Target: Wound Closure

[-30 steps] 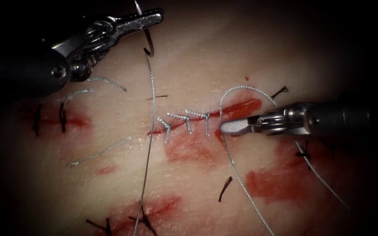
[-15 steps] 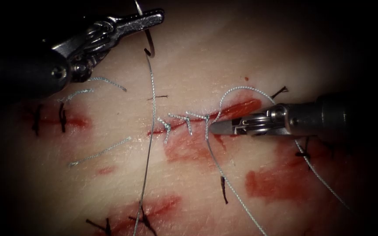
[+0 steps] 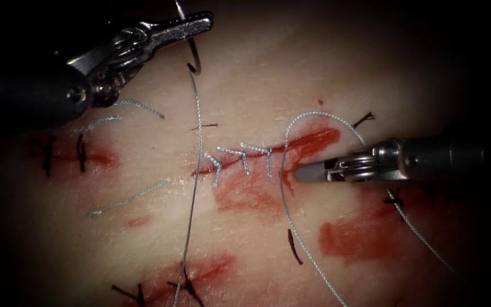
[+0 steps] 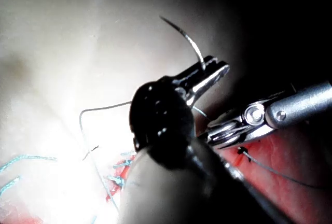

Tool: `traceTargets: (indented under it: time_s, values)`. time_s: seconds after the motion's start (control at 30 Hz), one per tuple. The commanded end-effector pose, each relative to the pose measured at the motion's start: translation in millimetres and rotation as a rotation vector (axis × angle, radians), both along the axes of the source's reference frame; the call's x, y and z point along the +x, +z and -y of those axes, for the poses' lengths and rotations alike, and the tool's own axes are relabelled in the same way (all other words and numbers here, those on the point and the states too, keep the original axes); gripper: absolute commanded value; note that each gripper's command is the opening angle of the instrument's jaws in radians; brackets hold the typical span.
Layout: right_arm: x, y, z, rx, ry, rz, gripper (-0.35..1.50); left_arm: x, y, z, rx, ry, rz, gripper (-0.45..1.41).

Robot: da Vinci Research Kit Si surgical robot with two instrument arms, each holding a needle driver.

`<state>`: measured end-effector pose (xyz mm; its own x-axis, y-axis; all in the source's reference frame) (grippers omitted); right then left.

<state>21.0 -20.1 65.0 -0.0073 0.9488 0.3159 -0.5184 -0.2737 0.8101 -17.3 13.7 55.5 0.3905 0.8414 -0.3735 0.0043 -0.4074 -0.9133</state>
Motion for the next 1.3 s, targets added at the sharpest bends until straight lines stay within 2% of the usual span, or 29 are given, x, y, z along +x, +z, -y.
traceTargets:
  time_s: [0.03,0.07,0.17,0.53,0.63,0.67,0.7,0.87,1.03,1.13,1.3]
  values:
    - [1.2,0.7,0.0,0.015,0.016,0.004,0.22,-0.5,0.5,0.1,0.0,0.001,0.0,-0.45]
    - [1.3,1.0,-0.1,0.028,0.026,0.009,0.27,-0.5,0.5,0.1,0.0,0.001,0.0,-0.45]
    - [1.7,1.6,-0.1,0.044,0.044,0.01,0.26,-0.5,0.5,0.1,0.0,0.001,-0.001,-0.45]
    - [3.2,2.2,-0.5,0.055,0.071,0.018,0.39,-0.6,0.4,0.2,0.0,0.001,-0.001,-0.45]
    - [3.4,2.4,-0.6,0.052,0.076,0.021,0.26,-0.7,0.4,0.2,0.001,-0.002,-0.002,-0.45]
    - [3.5,2.5,-0.6,0.051,0.077,0.022,0.14,-0.7,0.4,0.2,0.001,-0.002,-0.002,-0.45]
    - [3.6,2.7,-0.5,0.049,0.076,0.022,-0.35,-0.7,0.4,0.2,0.001,-0.002,-0.002,-0.45]
    - [3.1,2.4,-0.1,0.022,0.054,0.02,-0.35,-0.7,0.4,0.2,0.001,-0.002,-0.002,-0.45]
    - [1.4,0.8,0.7,0.003,-0.067,0.06,-0.35,-0.7,0.4,0.2,0.002,0.0,-0.004,-0.45]
    - [0.8,0.3,1.2,0.006,-0.091,0.085,-0.35,-0.8,0.3,0.3,0.002,0.0,-0.004,-0.45]
    - [-0.2,-0.4,1.8,0.023,-0.132,0.076,-0.35,-0.8,0.3,0.3,0.002,0.0,-0.004,-0.45]
